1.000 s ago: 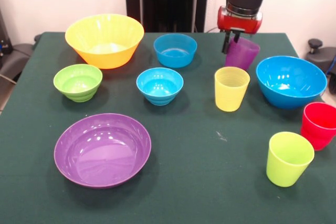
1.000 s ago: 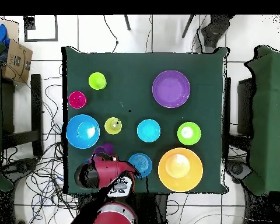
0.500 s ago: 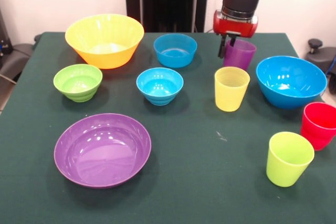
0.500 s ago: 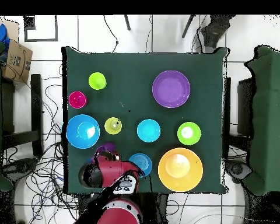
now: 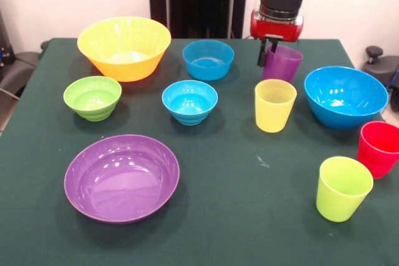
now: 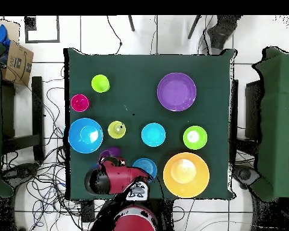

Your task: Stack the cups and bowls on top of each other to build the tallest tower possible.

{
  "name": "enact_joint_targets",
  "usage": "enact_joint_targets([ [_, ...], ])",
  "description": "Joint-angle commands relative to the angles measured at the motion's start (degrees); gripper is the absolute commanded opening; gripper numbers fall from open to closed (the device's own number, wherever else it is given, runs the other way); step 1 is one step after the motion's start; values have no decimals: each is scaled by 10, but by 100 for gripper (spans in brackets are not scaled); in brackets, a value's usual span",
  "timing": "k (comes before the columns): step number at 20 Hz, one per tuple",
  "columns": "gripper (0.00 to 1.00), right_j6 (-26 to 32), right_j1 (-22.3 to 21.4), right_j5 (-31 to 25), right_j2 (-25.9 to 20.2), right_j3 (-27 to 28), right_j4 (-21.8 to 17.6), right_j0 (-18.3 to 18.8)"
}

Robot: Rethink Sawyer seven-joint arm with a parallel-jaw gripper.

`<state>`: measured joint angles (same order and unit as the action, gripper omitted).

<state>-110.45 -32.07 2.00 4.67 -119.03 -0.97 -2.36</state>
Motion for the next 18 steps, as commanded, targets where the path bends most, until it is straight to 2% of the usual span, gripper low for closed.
enact_joint_targets([
  [1, 0, -55, -18, -74, -91, -27, -12, 33],
  [6, 0, -53, 1, -63, -97, -19, -14, 39],
  [18, 0, -48, -7, -83, -114, -23, -13, 50],
])
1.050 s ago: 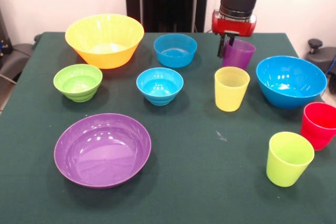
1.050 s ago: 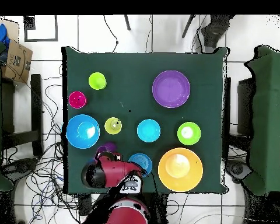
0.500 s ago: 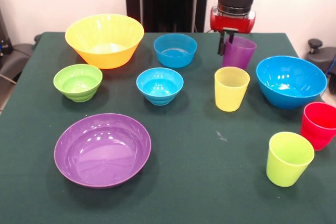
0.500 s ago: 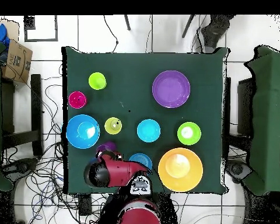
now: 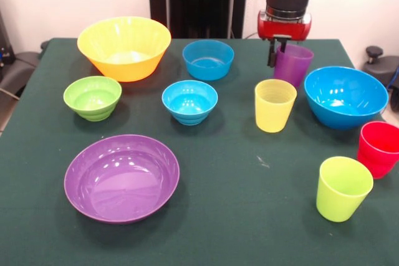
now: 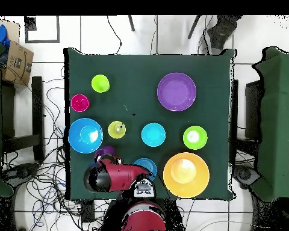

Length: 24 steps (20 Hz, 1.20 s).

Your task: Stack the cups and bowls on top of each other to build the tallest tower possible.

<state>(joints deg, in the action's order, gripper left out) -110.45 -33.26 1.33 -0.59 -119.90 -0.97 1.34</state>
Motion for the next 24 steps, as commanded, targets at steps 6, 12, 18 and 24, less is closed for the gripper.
enact_joint_targets([
  [6, 0, -46, -31, -116, -73, -34, -8, 20],
  [12, 0, -40, -49, -142, -74, -36, -10, 26],
  [18, 0, -39, -72, -170, -74, -38, -10, 28],
  [24, 0, -39, -78, -186, -71, -24, -8, 26],
])
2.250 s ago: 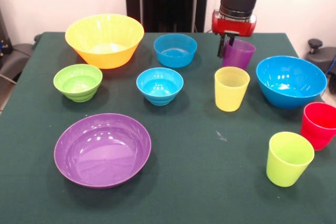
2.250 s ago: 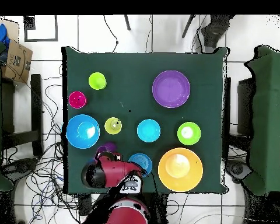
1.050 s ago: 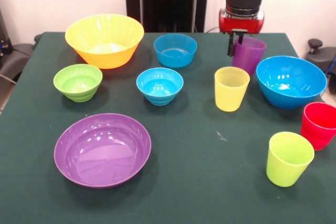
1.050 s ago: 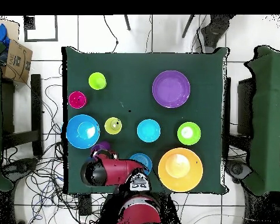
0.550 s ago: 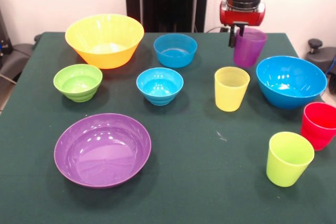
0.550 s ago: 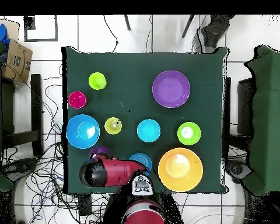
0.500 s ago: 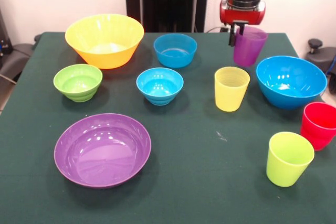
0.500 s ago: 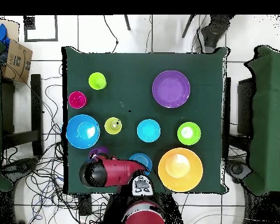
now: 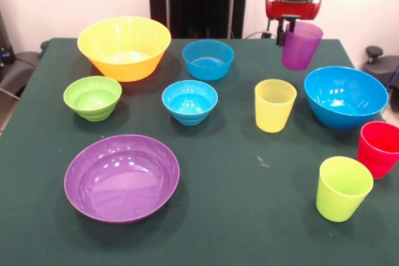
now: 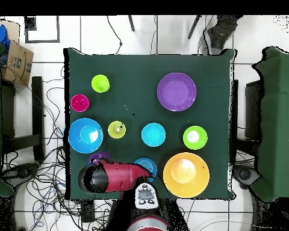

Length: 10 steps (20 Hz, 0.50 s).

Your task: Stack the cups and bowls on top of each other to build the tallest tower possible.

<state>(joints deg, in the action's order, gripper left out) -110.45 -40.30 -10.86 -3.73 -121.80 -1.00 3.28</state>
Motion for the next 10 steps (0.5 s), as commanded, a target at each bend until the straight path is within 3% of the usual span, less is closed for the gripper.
enact_joint_targets([
  [1, 0, -38, -12, -71, -39, -3, -6, 6],
  [10, 0, -11, 11, -94, -34, 47, -19, 26],
])
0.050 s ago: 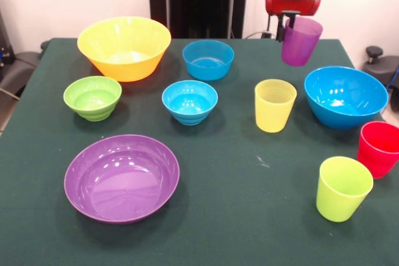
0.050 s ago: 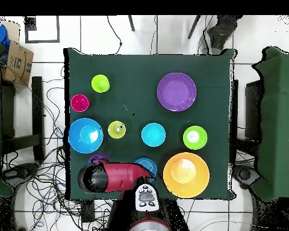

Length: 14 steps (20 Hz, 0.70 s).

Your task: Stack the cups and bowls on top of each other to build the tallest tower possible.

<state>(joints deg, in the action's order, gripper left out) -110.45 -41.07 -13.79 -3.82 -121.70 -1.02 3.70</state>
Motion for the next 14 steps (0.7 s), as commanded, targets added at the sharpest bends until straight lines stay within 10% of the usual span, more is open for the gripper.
enact_joint_targets([
  [1, 0, -9, 18, -67, -34, 48, -19, 24],
  [14, 0, -1, 16, -91, -39, 68, -26, 41],
])
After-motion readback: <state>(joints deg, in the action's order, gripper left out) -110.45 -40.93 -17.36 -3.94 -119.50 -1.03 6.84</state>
